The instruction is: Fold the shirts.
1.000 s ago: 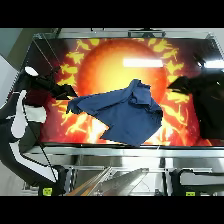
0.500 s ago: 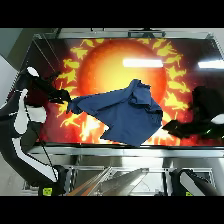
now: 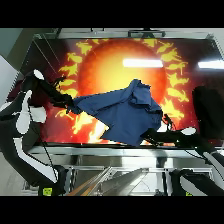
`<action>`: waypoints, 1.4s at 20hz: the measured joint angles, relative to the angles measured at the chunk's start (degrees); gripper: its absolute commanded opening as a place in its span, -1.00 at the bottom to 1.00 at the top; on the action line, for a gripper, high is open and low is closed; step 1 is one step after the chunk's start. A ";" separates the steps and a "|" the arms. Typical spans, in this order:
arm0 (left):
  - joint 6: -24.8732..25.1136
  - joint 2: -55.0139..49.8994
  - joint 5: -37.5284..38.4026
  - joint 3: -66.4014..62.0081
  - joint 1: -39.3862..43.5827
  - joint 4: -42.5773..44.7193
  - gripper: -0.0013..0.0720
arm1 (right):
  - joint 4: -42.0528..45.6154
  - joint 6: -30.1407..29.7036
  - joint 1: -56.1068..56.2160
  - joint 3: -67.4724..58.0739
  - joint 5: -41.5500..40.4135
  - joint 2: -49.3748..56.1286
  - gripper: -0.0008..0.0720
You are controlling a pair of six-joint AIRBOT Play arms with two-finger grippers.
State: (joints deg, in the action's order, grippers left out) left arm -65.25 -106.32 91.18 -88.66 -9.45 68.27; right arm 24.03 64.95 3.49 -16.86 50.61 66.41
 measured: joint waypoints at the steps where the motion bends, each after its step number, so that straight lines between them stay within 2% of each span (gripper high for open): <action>1: 0.39 0.00 -0.39 1.05 0.07 -0.17 0.99 | -3.56 -2.93 1.53 0.07 -1.05 1.53 -0.61; 2: 0.55 0.00 -1.03 1.68 0.15 -0.24 0.83 | -6.60 -5.51 2.51 0.09 -1.90 2.64 -0.84; 3: 0.85 0.00 -1.77 2.05 0.20 -0.35 0.47 | -8.94 -7.93 3.28 0.04 -2.38 3.45 -0.93; 4: 0.90 0.00 -2.51 2.01 0.22 -0.35 0.01 | -10.78 -9.73 3.78 -0.17 -2.80 3.82 -0.93; 5: 1.01 0.00 -2.99 1.62 0.24 -0.35 -0.84 | -12.44 -11.23 4.13 -0.50 -2.95 3.89 -0.93; 6: 1.09 0.00 -3.39 0.76 0.28 -0.37 -0.95 | -13.88 -12.33 4.37 -0.98 -2.58 3.61 -0.93; 10: 0.87 0.92 -3.23 -3.15 0.24 -2.58 -0.90 | -13.92 -13.94 2.43 -4.28 0.94 -0.83 -0.93; 14: 2.45 5.40 -0.94 -4.52 -1.22 -13.86 -0.90 | -8.90 -11.63 -7.19 -10.67 11.28 -9.20 -0.93; 16: 3.50 8.87 1.92 -4.74 -3.17 -23.54 -0.90 | -7.08 -10.01 -15.32 -16.44 18.23 -14.43 -0.93; 19: 5.07 15.63 6.56 -4.90 -7.54 -43.65 -0.90 | -7.41 -7.89 -28.17 -28.13 28.22 -20.61 -0.93; 23: 6.58 26.01 11.13 -4.96 -14.29 -72.13 -0.90 | -15.91 -5.14 -40.26 -45.99 36.26 -24.39 -0.93; 28: 4.98 39.69 9.33 0.50 -23.82 -86.29 -0.90 | -24.50 -1.46 -45.11 -58.80 38.12 -24.46 -0.93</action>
State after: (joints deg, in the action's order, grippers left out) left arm -60.27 -66.63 100.51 -88.16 -33.28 -18.02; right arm -0.47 63.48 -41.63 -75.66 88.73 41.95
